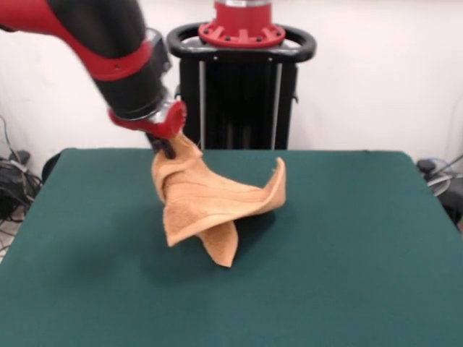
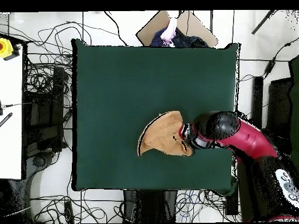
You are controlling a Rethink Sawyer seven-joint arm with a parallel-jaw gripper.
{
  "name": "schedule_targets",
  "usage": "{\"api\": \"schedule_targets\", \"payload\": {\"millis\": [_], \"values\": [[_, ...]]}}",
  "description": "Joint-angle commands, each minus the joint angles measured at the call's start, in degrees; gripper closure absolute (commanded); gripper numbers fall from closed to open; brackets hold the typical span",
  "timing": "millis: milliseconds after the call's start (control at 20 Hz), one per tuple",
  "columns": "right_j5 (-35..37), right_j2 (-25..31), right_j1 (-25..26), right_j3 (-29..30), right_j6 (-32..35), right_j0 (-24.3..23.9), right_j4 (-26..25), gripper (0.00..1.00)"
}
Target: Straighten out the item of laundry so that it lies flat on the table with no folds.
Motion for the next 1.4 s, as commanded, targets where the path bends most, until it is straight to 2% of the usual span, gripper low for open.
{"api": "schedule_targets", "payload": {"millis": [50, 200, 250, 450, 800, 1100, 1400], "values": [[3.13, 7.27, 5.6, -4.1, -13.93, -4.31, -4.08, 1.0], [0.75, 9.38, 7.18, -3.11, -14.37, -6.19, -4.73, 1.0], [0.77, 10.41, 7.32, -2.7, -13.41, -6.95, -5.5, 0.0], [-0.1, 11.63, 7.15, -1.99, -14.03, -7.73, -6.37, 0.0], [-1.28, 11.11, 3.3, -0.25, -8.69, -6.52, -9.22, 0.0], [-1.31, 9.48, -4.4, 0.69, -4.22, -2.85, -10.99, 0.0], [7.49, 7.53, -12.08, -0.65, -1.34, 1.35, -10.02, 0.0]]}}
